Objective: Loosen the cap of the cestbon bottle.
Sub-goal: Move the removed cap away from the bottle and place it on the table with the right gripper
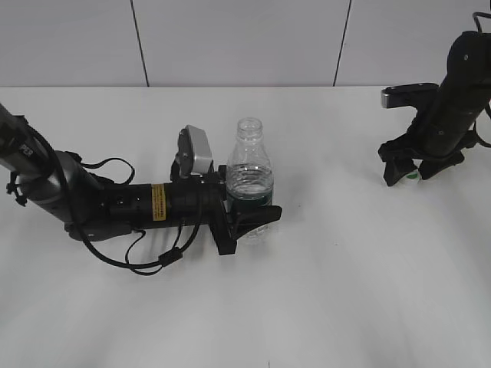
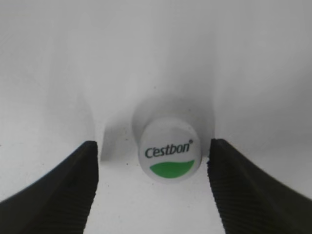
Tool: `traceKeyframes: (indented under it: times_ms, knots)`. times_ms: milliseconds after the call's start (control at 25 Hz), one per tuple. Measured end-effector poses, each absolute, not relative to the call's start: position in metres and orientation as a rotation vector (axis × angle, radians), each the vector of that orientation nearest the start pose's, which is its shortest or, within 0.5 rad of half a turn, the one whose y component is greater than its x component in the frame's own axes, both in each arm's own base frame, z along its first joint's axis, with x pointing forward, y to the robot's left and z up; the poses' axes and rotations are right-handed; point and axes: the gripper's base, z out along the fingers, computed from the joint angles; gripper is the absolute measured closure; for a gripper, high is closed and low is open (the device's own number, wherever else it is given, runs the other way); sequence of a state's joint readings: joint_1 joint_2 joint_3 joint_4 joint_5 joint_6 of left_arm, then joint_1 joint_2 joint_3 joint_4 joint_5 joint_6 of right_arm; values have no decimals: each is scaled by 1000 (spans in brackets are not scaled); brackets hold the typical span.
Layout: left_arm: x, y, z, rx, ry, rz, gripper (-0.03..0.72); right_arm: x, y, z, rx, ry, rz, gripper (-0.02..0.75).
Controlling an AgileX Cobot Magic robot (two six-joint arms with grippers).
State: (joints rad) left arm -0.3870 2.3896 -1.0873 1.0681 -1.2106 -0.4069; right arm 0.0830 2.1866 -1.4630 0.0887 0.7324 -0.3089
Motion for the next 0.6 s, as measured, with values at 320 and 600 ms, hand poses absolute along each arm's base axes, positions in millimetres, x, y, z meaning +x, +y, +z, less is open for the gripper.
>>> traceKeyframes:
  times_ms: [320, 600]
  knots:
    - [333, -216, 44, 1117, 1500, -1048, 281, 424, 41, 124, -483, 2884, 67, 202]
    - [334, -216, 45, 1089, 1523, -1066, 246, 423, 41, 138, -480, 2856, 63, 202]
